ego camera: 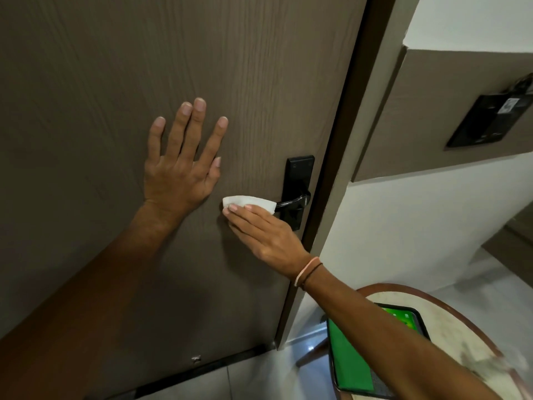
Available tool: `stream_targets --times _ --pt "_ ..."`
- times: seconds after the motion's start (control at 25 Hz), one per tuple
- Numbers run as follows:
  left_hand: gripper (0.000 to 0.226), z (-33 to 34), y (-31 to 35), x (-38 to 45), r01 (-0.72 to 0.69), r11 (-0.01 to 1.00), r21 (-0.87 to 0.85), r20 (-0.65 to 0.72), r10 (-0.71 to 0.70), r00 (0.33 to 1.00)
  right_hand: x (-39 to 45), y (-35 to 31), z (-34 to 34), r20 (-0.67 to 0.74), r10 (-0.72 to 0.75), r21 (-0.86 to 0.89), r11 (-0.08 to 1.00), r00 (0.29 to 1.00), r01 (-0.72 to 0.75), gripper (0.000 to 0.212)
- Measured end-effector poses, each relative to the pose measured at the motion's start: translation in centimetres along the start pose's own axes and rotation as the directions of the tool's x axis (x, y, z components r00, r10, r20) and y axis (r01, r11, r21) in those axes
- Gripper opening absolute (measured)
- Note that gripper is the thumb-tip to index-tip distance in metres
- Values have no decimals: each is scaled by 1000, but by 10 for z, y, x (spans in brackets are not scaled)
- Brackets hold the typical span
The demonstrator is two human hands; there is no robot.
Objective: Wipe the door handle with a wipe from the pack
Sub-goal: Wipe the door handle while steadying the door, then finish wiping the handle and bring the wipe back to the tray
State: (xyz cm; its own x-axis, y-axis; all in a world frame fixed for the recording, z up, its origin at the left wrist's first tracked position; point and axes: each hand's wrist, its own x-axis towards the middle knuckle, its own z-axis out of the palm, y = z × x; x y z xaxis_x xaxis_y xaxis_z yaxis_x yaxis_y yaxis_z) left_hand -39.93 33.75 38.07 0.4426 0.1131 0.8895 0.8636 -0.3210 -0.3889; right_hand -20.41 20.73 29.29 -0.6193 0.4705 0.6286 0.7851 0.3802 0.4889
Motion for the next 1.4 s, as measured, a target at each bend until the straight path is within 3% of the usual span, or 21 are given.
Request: stream_targets --times 0.08,0.16,0.28,0.36,0.44,0.52,0.56,0.6,0.68,0.72,0.76,0.84,1.0,1.08,1.2,1.24,1.32,1.4 --pt "66 -6 2 1 8 1000 -20 20 -8 1000 -20 10 -14 52 49 4 999 997 -49 60" --pt "63 -16 4 2 17 999 -36 53 -16 998 -43 18 -29 106 274 55 958 956 -281 77" --pt "61 -37 22 8 109 993 -52 179 -98 979 -56 6 -49 209 582 336 712 786 -617 85" --pt "58 -55 47 16 211 972 -103 253 -179 951 -45 -14 -57 309 672 598 413 673 -687 78" --pt "52 -76 80 15 277 930 -241 231 -222 947 -35 -25 -65 398 758 774 24 516 -633 60" --pt "46 -101 122 7 355 803 -478 241 -269 932 -46 -14 -83 581 741 789 -412 337 -455 44" --pt "45 -112 148 5 450 684 -574 325 -315 892 -63 -1 -93 648 705 755 -547 288 -360 39" --pt "45 -124 177 5 588 515 -624 471 -353 809 -85 15 -103 715 658 699 -658 238 -279 36" --pt "39 -141 242 11 873 15 -488 832 -296 470 -141 54 -119 825 543 565 -804 157 -187 31" --pt "36 -145 274 11 913 -221 -342 935 -175 308 -170 73 -125 849 511 528 -823 133 -208 29" --pt "37 -147 305 11 910 -358 -210 977 -61 202 -200 91 -131 866 488 500 -828 110 -255 27" --pt "41 -148 355 5 895 -441 -62 990 86 111 -253 119 -134 898 432 435 -844 85 -314 21" --pt "31 -148 472 -40 837 -500 223 969 208 -134 -375 139 -115 965 250 198 -885 -73 -422 26" --pt "24 -145 526 -81 776 -488 400 910 310 -274 -434 131 -98 970 179 80 -874 -165 -480 34" --pt "15 -146 580 -146 685 -426 591 802 404 -440 -509 108 -71 947 90 -51 -905 -308 -422 42" --pt "14 -145 599 -174 674 -376 636 767 401 -501 -537 96 -58 932 75 -80 -912 -355 -403 45" --pt "14 -147 629 -220 722 -167 672 726 340 -597 -580 69 -36 902 46 -157 -891 -429 -426 45" --pt "12 -156 648 -253 777 100 622 734 270 -622 -608 40 -27 871 12 -259 -839 -491 -479 45"
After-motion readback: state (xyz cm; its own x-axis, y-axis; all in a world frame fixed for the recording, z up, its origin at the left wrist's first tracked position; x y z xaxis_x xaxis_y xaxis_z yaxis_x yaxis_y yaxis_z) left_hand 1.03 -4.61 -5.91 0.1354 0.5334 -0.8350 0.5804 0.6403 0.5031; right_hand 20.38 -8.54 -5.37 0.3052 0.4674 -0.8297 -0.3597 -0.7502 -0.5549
